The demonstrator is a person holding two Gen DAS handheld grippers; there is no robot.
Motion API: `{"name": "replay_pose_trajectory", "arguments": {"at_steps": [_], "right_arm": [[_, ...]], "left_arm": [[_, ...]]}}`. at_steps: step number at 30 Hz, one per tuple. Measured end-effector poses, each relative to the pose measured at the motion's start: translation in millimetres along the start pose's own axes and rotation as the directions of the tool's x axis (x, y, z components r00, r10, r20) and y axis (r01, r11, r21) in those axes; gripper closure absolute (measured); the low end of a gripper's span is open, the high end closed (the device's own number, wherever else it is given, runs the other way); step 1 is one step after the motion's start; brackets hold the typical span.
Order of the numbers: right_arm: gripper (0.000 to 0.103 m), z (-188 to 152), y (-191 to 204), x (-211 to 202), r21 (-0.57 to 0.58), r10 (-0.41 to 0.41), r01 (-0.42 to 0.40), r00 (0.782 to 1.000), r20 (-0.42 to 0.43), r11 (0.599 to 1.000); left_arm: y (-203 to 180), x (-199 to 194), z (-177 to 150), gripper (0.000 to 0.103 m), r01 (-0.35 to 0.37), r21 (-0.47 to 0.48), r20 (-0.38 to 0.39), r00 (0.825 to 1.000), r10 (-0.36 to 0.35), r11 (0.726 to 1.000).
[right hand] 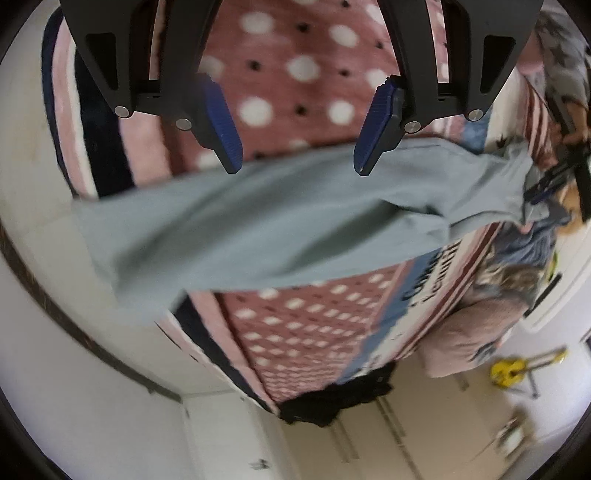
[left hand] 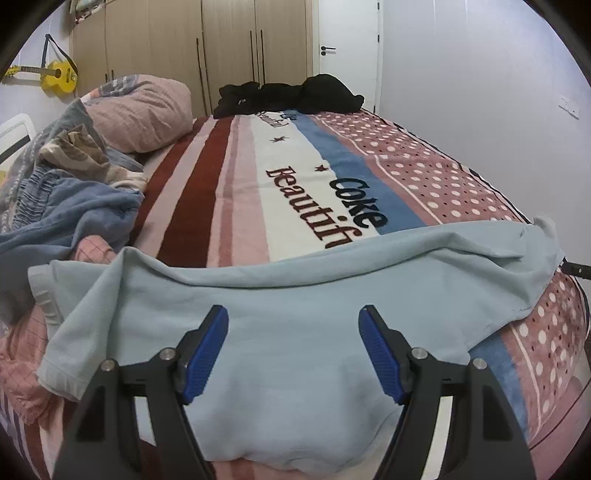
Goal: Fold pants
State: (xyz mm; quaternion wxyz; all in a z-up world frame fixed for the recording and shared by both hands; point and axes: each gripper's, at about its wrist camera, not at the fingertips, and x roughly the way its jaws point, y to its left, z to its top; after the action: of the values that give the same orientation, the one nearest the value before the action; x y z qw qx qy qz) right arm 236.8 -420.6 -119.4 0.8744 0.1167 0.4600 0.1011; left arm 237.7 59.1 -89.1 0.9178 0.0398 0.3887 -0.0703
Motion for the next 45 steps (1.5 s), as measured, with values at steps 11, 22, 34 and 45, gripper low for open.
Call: {"name": "replay_pose_trajectory", "arguments": {"at_steps": [11,22,34,45], "right_arm": [[0.034,21,-52,27,0.281,-0.013,-0.025,0.991,0.133,0.959],[0.056,14,-70,-8,0.285,-0.198,0.157,0.973,0.121,0.946],[0.043,59,-120,-11,0.046,-0.028,0.022,0.991,0.132,0.999],[0.101,68,-111,-15,-0.092,0.081,-0.068,0.985,0.152,0.994]], "left_arm": [[2,1,-3,0.033,-0.009,-0.003,-0.007,1.000,0.009,1.000],[5,2,-3,0.033,0.015,-0.013,0.005,1.000,-0.015,1.000],[-26,4,6,0.033,0.040,-0.002,-0.010,0.999,-0.040,0.999],[-40,7,11,0.033,0.035,-0.001,-0.028,0.999,-0.035,0.999]]}}
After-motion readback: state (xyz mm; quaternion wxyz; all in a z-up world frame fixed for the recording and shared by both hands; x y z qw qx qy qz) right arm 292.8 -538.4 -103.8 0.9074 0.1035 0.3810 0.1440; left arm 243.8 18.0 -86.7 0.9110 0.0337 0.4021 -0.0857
